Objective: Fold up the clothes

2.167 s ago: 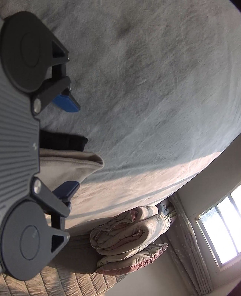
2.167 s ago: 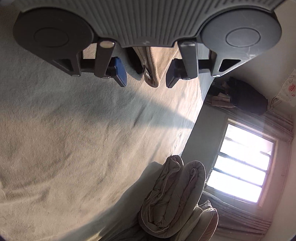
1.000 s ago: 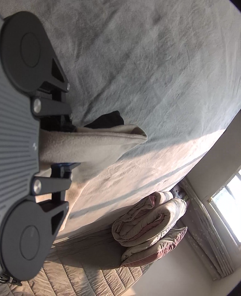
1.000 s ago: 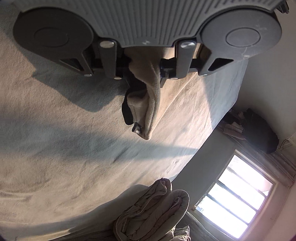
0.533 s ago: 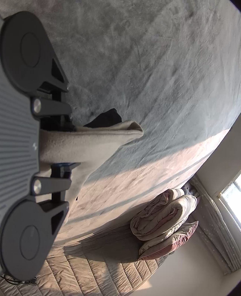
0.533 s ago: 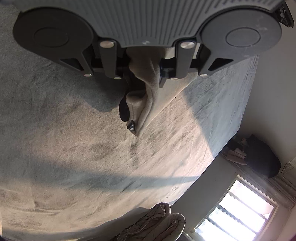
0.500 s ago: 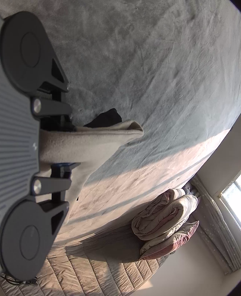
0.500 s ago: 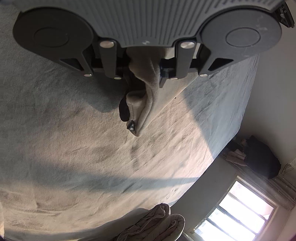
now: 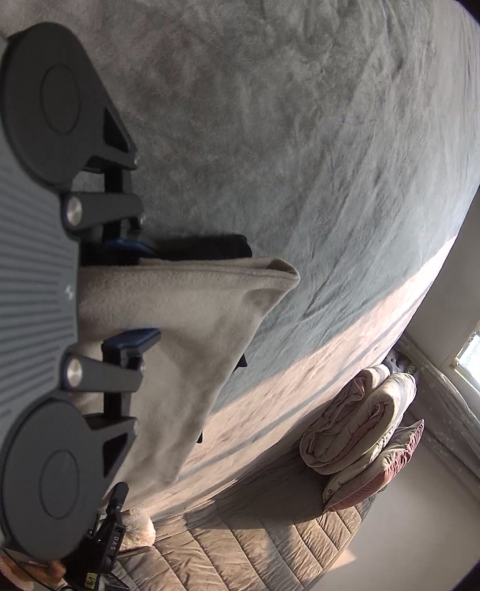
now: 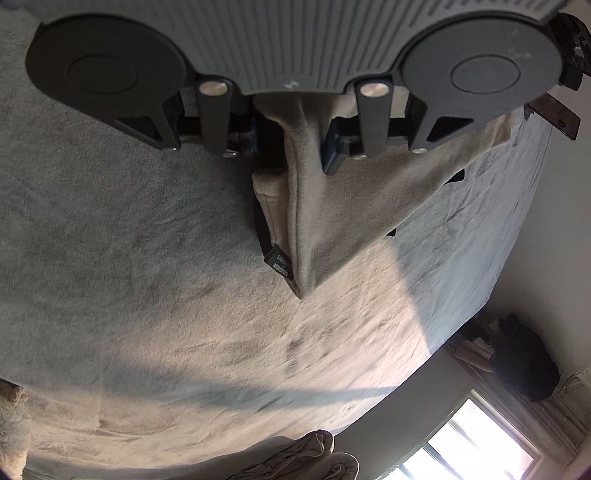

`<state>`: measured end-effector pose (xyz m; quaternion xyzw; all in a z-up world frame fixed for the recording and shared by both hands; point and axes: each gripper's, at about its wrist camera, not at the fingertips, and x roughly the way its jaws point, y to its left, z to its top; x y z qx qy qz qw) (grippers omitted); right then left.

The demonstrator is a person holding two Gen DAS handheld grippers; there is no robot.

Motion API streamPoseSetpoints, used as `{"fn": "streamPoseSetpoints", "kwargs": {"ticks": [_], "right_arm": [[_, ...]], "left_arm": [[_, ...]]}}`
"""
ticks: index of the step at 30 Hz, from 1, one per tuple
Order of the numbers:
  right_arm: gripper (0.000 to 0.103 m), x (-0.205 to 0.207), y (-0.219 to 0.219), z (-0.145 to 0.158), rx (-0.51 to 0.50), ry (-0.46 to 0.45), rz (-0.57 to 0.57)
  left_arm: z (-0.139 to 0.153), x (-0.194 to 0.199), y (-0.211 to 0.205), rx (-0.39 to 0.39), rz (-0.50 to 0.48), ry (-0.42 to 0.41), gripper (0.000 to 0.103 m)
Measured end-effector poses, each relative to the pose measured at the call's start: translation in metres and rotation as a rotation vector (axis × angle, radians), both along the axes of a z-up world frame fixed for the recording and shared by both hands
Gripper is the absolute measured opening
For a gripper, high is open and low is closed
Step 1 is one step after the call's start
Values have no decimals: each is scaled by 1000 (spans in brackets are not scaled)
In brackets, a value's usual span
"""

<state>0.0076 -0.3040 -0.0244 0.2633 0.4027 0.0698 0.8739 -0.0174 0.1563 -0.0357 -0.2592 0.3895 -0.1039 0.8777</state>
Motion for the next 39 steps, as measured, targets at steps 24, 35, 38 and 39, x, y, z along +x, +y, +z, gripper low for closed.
{"fn": "streamPoseSetpoints", "kwargs": {"ticks": [24,35,38,39], "right_arm": [[49,20,15,5,-207,-249,-58],[10,24,34,4,-283,-388,-142],[9,24,37,4,-335,-422,-159],[6,27,37,2,-354,-411,-164]], "left_arm": [[10,49,5,57,218,-66,39],[33,23,-24,201,270,-317,7],[28,31,-28,250,270,-301,7],[25,35,-30,271,271,-284,7]]}}
